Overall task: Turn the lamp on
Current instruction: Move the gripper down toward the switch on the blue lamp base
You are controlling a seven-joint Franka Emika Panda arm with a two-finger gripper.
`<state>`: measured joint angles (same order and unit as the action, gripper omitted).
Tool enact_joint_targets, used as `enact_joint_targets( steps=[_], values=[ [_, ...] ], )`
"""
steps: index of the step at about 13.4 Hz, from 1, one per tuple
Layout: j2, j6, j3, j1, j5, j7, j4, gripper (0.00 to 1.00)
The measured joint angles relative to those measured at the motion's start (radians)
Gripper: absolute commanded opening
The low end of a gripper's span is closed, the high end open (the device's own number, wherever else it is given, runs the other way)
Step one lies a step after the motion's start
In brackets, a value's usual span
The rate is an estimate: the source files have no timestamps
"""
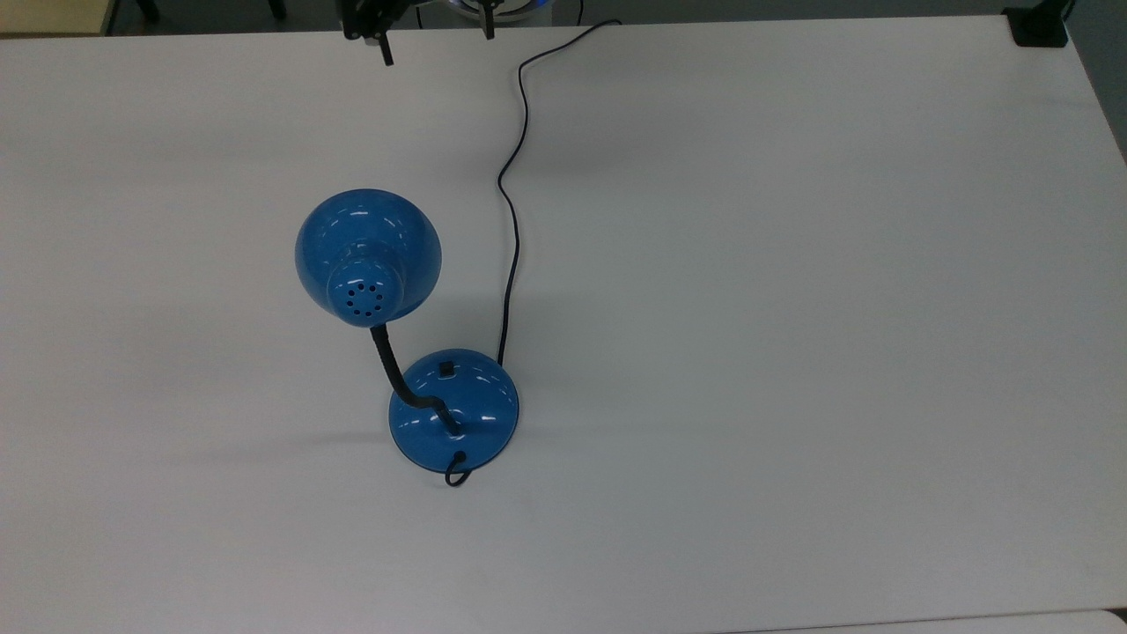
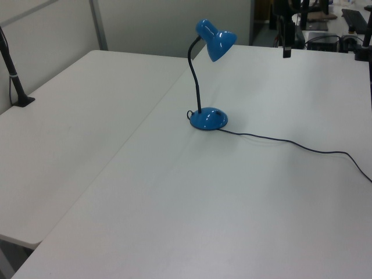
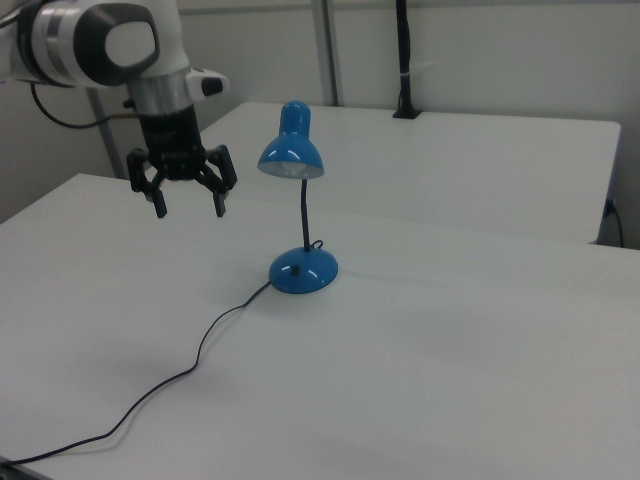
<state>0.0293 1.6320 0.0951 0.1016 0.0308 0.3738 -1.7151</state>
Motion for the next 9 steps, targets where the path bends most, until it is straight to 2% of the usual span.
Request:
enact_joint_targets(
  steps=[3,4,7,9],
  values=[
    [-0.007,0.146,0.000,-0.027,0.001,0.012,-0.099,0.26],
    [-0.012,0.217,0.000,-0.029,0.001,0.011,-0.146,0.00],
    [-0.036,0.448,0.000,-0.031,-0.059,-0.016,-0.269,0.00],
    [-0.067,0.640,-0.003,-0.030,-0.076,-0.097,-0.333,0.00]
  ],
)
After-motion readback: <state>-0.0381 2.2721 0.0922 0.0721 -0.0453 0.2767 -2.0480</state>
